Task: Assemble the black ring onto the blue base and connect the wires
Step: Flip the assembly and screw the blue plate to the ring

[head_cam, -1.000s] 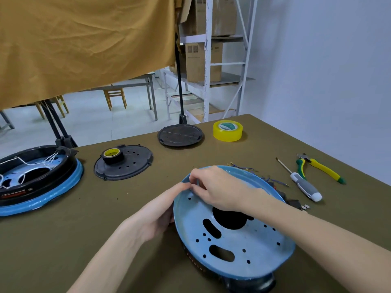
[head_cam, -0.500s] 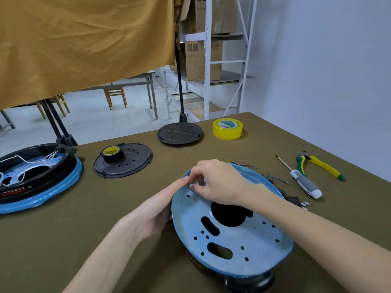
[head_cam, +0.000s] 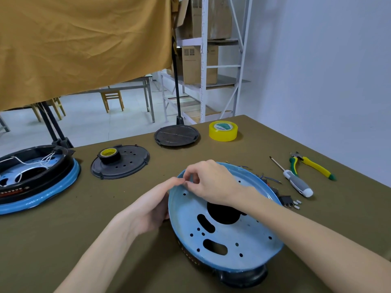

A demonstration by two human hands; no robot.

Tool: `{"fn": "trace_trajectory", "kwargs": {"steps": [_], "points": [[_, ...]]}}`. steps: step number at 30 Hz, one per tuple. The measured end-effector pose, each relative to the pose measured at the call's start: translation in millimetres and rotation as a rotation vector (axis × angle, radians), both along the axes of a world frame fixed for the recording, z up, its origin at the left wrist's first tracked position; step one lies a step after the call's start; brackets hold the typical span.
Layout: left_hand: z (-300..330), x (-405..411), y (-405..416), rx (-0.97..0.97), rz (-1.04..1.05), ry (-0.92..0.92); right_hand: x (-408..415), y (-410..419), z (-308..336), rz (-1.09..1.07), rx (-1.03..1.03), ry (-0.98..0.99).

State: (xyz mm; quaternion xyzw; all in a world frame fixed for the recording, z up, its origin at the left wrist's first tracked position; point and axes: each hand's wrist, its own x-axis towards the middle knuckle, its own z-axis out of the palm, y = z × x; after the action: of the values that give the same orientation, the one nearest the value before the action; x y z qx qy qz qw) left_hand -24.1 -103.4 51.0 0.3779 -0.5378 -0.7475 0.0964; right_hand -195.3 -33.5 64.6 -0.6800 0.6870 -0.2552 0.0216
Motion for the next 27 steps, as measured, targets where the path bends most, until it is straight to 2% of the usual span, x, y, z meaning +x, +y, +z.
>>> {"fn": "trace_trajectory", "kwargs": {"steps": [6, 10, 12, 15, 17, 21, 24, 27], "points": [[-4, 2, -6, -0.054, -0.010, -0.022, 5, -2, -6, -0.094, 0.040, 0.004], [-2, -1, -10, -0.071, 0.003, -0.088, -13, 25, 2, -0.166, -0.036, -0.061], [1, -6, -11, -0.075, 0.009, -0.135, -37, 39, 10, -0.290, -0.112, -0.106], [7, -13, -13, -0.082, 0.001, -0.189, -86, 57, 16, -0.603, -0.183, -0.098], [8, -15, -15, -0.073, 0.006, -0.214, -120, 68, 9, -0.794, -0.074, -0.055], [8, -17, -14, -0.053, 0.015, -0.207, -153, 86, -20, -0.961, 0.387, 0.159], [7, -17, -12, -0.061, 0.022, -0.201, -159, 92, -35, -0.974, 0.474, 0.307], [6, -16, -11, -0.071, 0.040, -0.196, -162, 95, -39, -0.973, 0.489, 0.363]]}}
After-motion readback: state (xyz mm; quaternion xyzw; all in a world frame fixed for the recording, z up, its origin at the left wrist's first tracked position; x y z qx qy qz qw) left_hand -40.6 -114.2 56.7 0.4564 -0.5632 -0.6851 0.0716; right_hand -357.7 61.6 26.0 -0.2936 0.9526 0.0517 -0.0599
